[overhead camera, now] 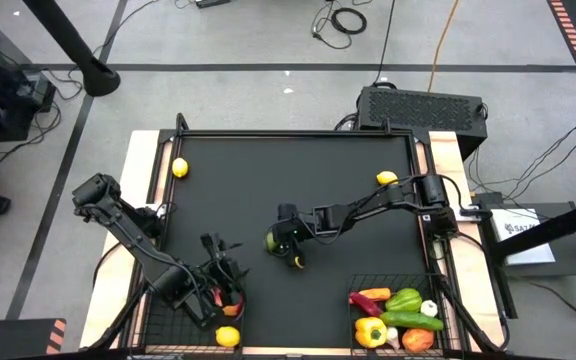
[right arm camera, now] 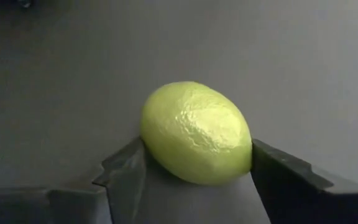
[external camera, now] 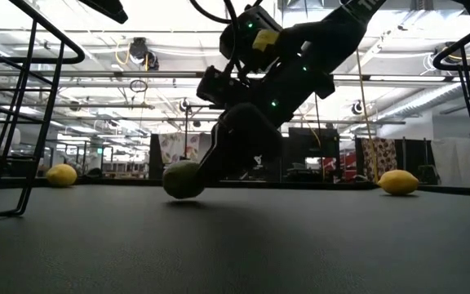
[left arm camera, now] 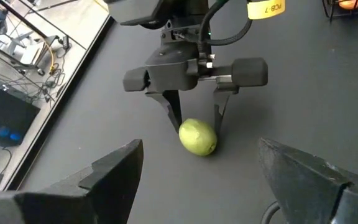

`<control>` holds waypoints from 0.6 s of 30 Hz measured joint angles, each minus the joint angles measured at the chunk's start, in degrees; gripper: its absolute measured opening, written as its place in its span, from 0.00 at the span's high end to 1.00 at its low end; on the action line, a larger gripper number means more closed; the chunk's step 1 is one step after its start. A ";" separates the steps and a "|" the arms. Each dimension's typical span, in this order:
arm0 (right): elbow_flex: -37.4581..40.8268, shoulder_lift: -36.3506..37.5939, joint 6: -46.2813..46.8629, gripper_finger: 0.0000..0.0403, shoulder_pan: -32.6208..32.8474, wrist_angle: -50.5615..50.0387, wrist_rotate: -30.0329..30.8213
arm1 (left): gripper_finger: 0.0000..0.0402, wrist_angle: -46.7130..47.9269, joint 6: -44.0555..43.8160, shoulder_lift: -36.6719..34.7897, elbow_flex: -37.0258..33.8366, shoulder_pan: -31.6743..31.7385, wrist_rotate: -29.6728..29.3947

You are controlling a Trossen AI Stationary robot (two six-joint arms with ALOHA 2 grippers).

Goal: Sort produce into baskets
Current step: Put the green lime into the left wire basket

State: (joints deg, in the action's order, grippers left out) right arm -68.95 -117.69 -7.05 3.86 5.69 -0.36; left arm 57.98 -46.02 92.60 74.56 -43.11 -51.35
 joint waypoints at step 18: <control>0.02 0.08 0.34 0.44 0.78 -7.15 -9.33 | 0.20 0.01 -0.17 0.00 0.00 -0.02 0.00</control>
State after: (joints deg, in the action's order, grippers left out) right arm -68.93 -117.61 -6.71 4.64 -1.46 -9.69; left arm 57.98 -46.19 92.60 74.56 -43.13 -51.35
